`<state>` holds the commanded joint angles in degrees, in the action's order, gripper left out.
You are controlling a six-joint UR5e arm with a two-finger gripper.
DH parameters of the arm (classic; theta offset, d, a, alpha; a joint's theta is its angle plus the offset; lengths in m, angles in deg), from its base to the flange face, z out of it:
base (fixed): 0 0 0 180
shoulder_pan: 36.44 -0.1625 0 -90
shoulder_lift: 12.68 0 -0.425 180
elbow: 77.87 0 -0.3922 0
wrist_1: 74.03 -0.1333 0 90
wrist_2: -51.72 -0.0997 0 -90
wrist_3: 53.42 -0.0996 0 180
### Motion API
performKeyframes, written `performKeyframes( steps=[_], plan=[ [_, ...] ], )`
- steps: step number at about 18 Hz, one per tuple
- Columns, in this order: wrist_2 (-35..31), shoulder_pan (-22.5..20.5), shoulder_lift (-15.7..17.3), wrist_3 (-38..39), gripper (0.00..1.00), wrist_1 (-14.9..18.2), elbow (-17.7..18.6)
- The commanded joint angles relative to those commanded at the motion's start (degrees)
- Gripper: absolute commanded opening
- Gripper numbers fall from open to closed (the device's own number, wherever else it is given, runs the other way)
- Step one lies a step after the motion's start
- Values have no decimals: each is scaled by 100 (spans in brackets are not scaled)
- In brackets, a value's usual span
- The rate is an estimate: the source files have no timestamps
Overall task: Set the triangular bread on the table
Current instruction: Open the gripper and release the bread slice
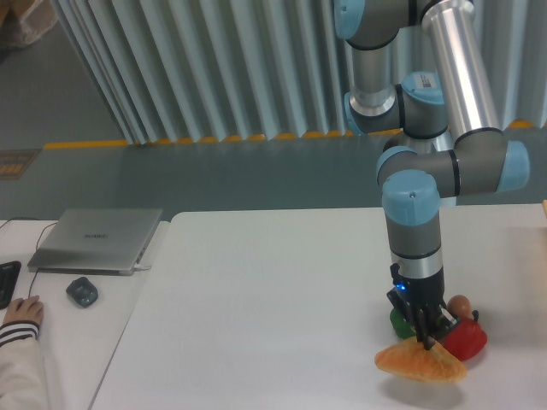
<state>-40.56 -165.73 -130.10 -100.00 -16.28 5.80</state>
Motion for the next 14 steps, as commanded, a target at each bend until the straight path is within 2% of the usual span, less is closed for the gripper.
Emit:
performKeyframes(
  steps=[1, 2, 3, 4, 6, 11, 14],
  plan=[
    [0, 0, 0, 35, 21, 0, 0],
    [-9, 0, 0, 27, 35, 0, 9],
    [-26, 0, -9, 18, 62, 0, 9],
    [-131, 0, -9, -8, 97, -17, 9],
    [-543, 17, -18, -26, 100, -18, 9],
    [-273, 0, 202, -472, 100, 96, -18],
    [-264, 0, 395, -1429, 100, 587, -26]
  ],
)
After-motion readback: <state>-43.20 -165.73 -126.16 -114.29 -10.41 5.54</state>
